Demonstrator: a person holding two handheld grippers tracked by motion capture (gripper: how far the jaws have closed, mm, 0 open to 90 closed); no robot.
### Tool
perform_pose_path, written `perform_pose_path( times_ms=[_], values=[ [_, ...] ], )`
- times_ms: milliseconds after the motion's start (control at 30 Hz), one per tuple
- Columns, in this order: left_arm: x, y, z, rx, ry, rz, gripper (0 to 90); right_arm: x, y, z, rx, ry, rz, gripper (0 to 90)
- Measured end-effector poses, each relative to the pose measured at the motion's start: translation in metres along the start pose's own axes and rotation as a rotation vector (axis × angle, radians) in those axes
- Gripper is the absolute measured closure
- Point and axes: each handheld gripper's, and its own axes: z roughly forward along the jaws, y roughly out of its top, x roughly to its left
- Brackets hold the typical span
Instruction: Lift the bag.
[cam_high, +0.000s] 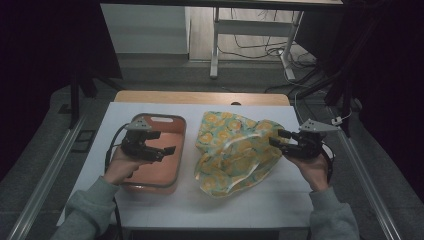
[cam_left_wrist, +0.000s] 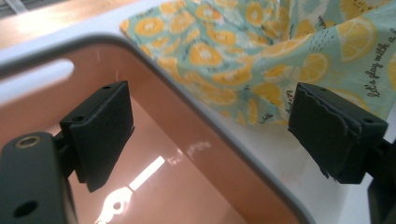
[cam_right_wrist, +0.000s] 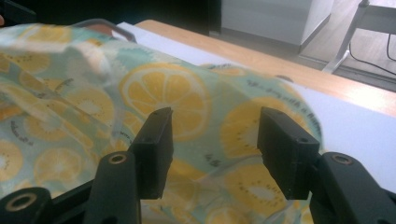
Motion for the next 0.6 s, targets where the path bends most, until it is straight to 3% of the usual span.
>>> perform_pose_path(
  times_ms=[167,300,600],
  values=[
    [-0.008,-0.014,-0.003,0.006,-0.007,0.004,15.1,0.011,-0.014,-0.011,-0.004,0.030,-0.002,45.7],
    [-0.012,-0.023,-0.003,0.018,-0.003,0.000,15.1,0.019,-0.030,-0.017,0.022,0.032,-0.017,45.7],
    [-0.016,-0.031,-0.006,0.017,0.014,-0.003,15.4,0.023,-0.045,-0.018,0.020,0.052,-0.036,45.6]
  ],
)
